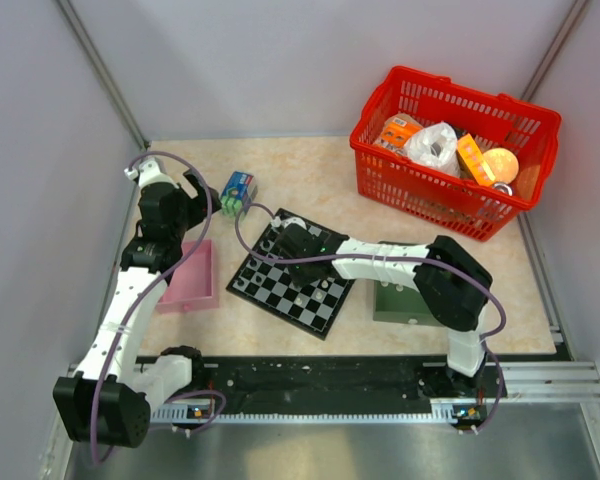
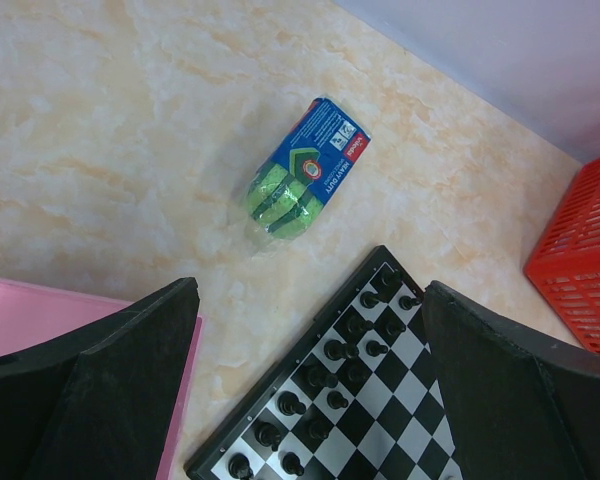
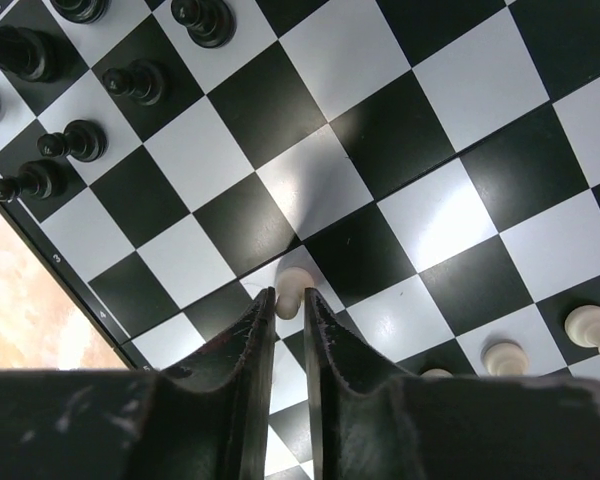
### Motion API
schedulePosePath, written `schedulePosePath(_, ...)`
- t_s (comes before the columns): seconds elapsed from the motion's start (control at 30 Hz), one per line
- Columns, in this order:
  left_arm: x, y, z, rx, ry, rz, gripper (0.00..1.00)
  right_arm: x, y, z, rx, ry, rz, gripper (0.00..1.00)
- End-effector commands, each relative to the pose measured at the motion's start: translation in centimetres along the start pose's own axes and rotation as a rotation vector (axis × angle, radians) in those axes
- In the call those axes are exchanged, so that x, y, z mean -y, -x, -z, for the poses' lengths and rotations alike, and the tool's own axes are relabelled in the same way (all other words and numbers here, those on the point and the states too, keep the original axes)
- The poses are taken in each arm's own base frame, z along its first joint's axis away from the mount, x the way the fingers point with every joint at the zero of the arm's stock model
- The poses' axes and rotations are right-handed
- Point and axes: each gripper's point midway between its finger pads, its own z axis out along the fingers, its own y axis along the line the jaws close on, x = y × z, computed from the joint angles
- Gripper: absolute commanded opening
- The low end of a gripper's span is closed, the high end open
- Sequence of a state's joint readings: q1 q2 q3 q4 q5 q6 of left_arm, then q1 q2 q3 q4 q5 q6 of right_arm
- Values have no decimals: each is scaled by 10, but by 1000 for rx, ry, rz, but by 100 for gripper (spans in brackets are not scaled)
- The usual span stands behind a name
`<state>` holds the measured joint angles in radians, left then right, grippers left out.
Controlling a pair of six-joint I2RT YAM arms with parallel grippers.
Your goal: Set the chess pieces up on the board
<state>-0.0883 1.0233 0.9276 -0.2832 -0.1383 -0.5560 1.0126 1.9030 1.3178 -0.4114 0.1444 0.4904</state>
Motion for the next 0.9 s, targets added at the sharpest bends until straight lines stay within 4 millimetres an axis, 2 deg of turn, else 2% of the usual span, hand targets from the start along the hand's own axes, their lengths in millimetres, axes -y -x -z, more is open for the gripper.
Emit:
schedulePosePath(0.0,7,15,2,56,-27,11,99,-9,21,10,63,6,14,15)
schedulePosePath(0.27,6,15,3,56,-27,13,99,-8,28,35,107,27,9,12)
schedulePosePath(0.37,6,15,3,57,-28,15,99,-6,25,45,119,37,-4,13)
schedulePosePath(0.47,7,15,3,56,-31,17,99,-2,19,54,124,46,-18,13)
schedulePosePath(0.67,7,13,1,49,-36,21,99,1,-7,61,96,51,-22,13)
schedulePosePath(0.87,8,12,1,47,-42,25,99,-6,-25,58,70,90,-4,12)
